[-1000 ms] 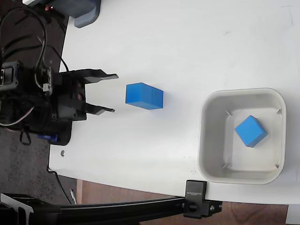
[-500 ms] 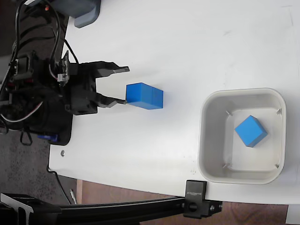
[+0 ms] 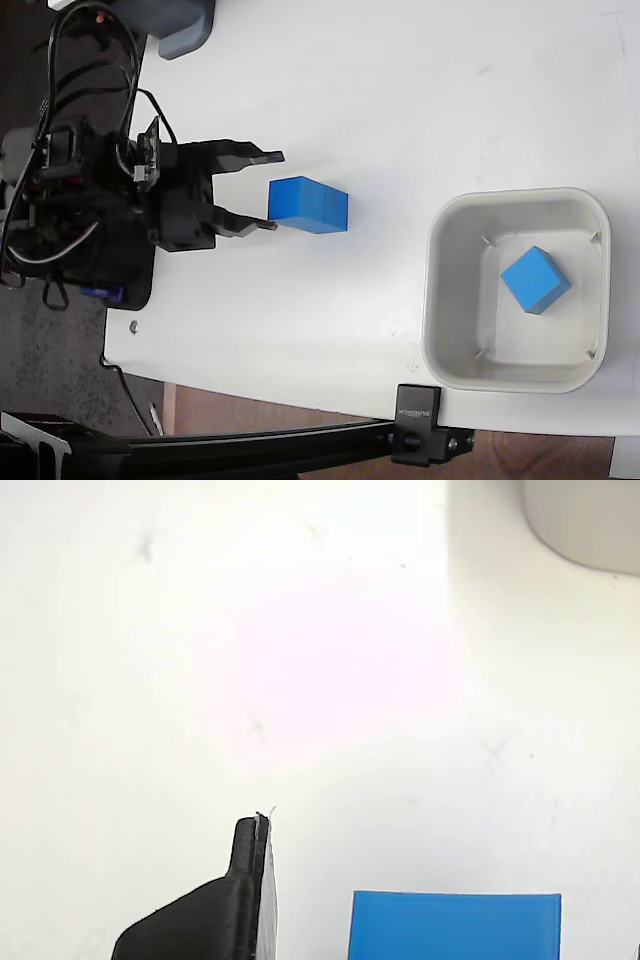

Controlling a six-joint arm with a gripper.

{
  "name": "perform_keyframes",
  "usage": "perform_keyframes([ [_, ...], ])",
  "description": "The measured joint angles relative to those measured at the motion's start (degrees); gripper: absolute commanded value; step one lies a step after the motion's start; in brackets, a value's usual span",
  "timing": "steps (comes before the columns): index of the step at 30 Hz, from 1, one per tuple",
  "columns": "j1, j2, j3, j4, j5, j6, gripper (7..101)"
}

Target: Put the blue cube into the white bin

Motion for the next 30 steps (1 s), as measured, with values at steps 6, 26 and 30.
perform_keyframes([
  [6, 0.35, -1.14, 0.62, -1.67, -0.18, 0.0, 100.0],
  [26, 0.35, -4.75, 1.93, -5.36, -0.35, 0.53, 100.0],
  [30, 0.35, -5.01, 2.02, -5.89, -0.44, 0.53, 100.0],
])
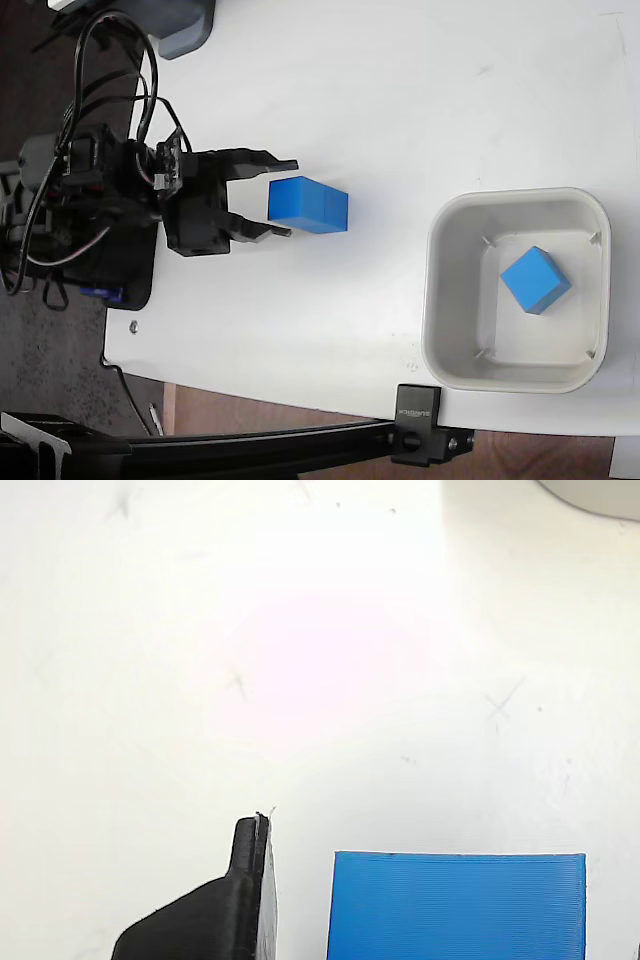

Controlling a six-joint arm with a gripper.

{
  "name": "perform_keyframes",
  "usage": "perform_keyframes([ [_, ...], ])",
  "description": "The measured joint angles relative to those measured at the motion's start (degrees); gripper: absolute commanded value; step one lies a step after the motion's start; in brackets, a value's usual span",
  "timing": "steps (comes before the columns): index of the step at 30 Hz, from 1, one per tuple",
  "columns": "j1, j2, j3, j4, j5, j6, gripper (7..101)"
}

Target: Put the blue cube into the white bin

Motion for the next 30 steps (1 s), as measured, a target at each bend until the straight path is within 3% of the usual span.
perform_keyframes([
  [24, 0.09, -2.2, 2.9, -4.13, -0.26, 0.7, 97.3],
  [30, 0.09, -2.29, 3.16, -4.48, -0.09, 0.7, 81.7],
])
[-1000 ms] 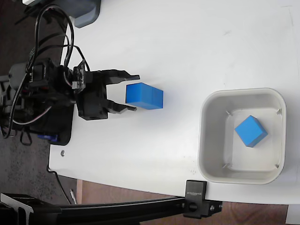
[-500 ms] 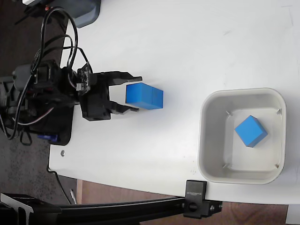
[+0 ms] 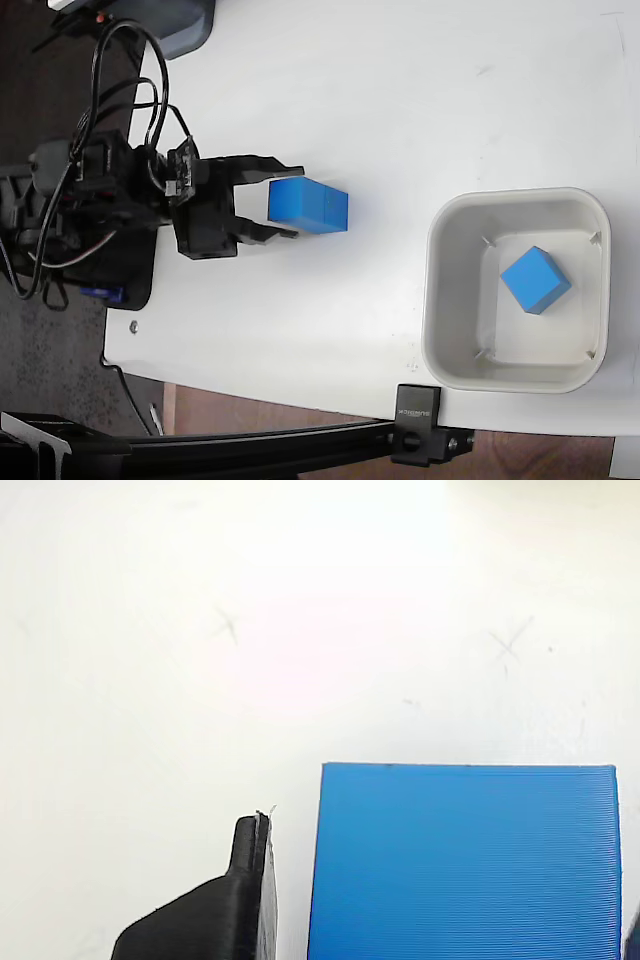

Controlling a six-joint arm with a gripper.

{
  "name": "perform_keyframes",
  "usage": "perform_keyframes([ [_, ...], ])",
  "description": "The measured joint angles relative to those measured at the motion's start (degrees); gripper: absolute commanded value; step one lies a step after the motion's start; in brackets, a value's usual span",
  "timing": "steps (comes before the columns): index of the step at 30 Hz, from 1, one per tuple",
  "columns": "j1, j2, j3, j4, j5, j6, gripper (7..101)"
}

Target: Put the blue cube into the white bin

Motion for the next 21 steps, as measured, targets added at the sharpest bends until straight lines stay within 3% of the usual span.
perform_keyframes([
  [8, -0.53, 0.0, 0.18, 0.0, 2.64, -0.09, 56.7],
  [16, -1.14, 1.14, 0.79, 0.53, 4.31, 0.09, 51.6],
  [21, -2.2, 3.6, -1.23, 5.71, 5.1, -0.53, 51.3],
])
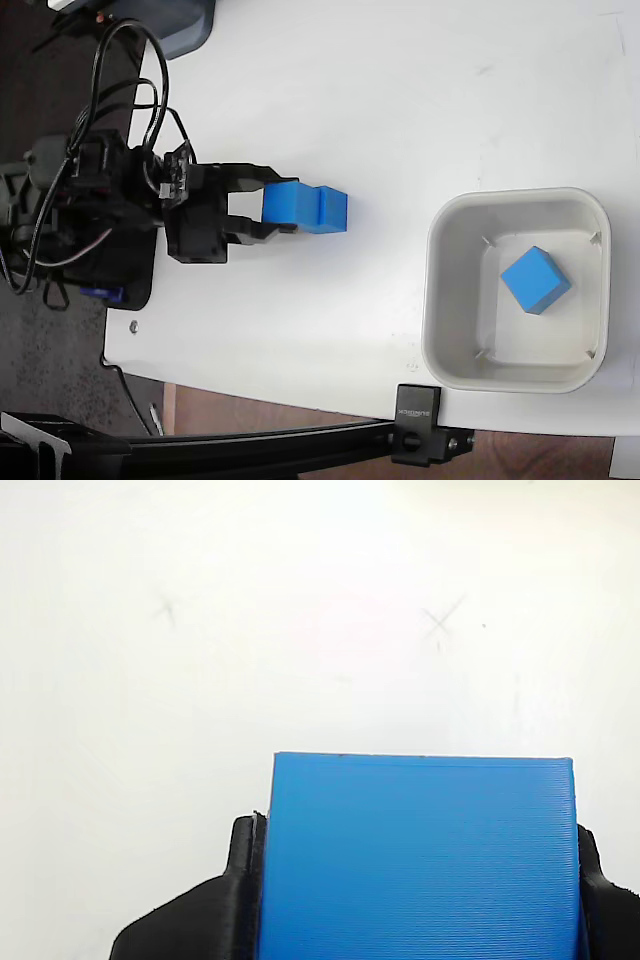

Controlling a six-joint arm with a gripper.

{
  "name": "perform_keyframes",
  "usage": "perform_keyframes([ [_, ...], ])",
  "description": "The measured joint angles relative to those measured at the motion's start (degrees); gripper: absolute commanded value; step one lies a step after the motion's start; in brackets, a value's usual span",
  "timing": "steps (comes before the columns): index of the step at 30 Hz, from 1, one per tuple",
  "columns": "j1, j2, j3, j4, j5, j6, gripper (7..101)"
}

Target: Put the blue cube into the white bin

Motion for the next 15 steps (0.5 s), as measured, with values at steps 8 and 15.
perform_keyframes([
  [8, 8.26, -3.08, -17.31, 6.06, -7.12, -4.92, 51.3],
  [15, 14.15, -24.08, -37.53, 3.87, -12.66, -8.61, 51.3],
])
